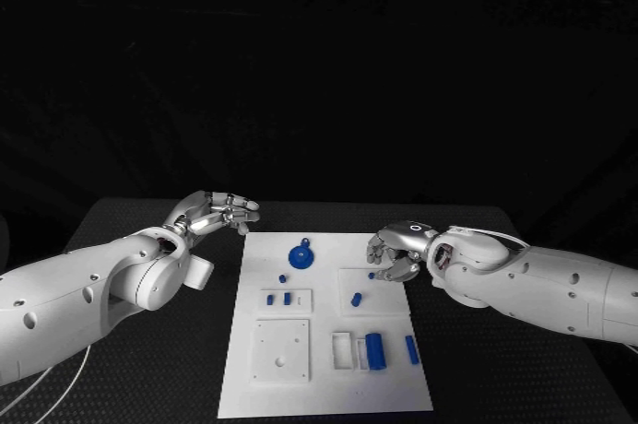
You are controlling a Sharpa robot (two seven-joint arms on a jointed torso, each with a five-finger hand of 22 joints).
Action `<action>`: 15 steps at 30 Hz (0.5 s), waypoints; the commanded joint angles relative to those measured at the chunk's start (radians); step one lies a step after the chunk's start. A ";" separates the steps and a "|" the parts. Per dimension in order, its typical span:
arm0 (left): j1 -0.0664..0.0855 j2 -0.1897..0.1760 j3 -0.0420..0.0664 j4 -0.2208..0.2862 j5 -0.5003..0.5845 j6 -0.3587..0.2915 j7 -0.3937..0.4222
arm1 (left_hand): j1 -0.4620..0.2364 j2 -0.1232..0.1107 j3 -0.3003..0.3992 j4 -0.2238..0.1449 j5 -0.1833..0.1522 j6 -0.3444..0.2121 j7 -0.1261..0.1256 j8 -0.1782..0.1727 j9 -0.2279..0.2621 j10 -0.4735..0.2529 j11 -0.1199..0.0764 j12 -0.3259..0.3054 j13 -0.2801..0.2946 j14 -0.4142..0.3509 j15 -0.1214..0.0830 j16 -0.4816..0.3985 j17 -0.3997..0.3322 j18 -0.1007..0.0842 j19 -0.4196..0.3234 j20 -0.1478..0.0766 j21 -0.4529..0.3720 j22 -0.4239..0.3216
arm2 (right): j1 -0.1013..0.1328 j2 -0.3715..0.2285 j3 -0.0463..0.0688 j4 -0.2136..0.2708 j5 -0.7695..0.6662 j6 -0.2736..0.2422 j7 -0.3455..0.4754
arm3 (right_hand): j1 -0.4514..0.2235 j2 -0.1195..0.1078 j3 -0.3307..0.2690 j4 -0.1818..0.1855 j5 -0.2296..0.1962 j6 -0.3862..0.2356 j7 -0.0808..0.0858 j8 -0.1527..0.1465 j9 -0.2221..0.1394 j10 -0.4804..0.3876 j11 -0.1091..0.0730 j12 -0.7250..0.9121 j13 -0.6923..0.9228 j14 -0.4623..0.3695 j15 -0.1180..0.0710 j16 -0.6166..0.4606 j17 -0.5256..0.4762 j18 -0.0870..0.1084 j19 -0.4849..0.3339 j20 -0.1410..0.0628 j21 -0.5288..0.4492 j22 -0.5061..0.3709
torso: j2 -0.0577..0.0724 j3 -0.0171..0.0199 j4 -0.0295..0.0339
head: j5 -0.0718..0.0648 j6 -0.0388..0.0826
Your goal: Assemble the parts on the task board
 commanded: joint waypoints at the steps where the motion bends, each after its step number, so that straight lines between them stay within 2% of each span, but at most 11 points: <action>1: -0.001 0.000 0.000 0.006 0.041 0.016 0.037 | -0.012 0.002 -0.008 -0.001 -0.006 -0.007 -0.002 0.006 0.001 -0.004 -0.003 -0.006 -0.002 0.005 0.002 -0.005 0.001 0.009 -0.003 0.002 -0.004 -0.002 | -0.009 0.008 0.001 0.000 -0.096 -0.029 -0.032 | 0.000 -0.016 0.002 0.009 -0.006 0.001 0.003 -0.006 -0.003 0.007 0.001 -0.012 0.001 0.003 0.002 0.008 0.010 0.015 0.006 0.000 0.007 0.008 | 0.002 0.0005 0.0009 | 0.004 0.002; 5: -0.001 -0.001 0.000 0.008 0.042 0.015 0.038 | -0.014 0.003 -0.009 -0.001 -0.006 -0.007 -0.002 0.006 0.001 -0.003 -0.003 -0.006 -0.002 0.005 0.003 -0.008 0.002 0.010 -0.003 0.002 -0.006 -0.002 | -0.016 0.017 0.000 -0.008 -0.111 -0.034 -0.040 | 0.003 -0.022 0.005 0.010 -0.008 -0.002 0.005 -0.009 -0.004 0.008 0.002 -0.024 0.003 0.002 0.003 0.012 0.019 0.015 0.006 -0.001 0.011 0.013 | 0.002 0.0001 0.0025 | 0.007 0.001; 15: -0.002 -0.004 0.000 0.010 0.042 0.013 0.037 | -0.017 0.004 -0.012 -0.002 -0.005 -0.010 -0.001 0.005 0.001 -0.001 -0.004 -0.006 -0.003 0.006 0.003 -0.014 0.003 0.010 -0.001 0.002 -0.008 -0.002 | -0.030 0.033 0.000 -0.033 -0.145 -0.047 -0.058 | 0.022 -0.022 0.039 0.020 -0.012 0.003 0.002 -0.007 -0.004 0.024 0.000 -0.043 0.010 0.002 0.000 0.023 0.041 0.015 0.013 -0.007 0.022 0.023 | 0.001 -0.0003 0.0015 | 0.010 -0.001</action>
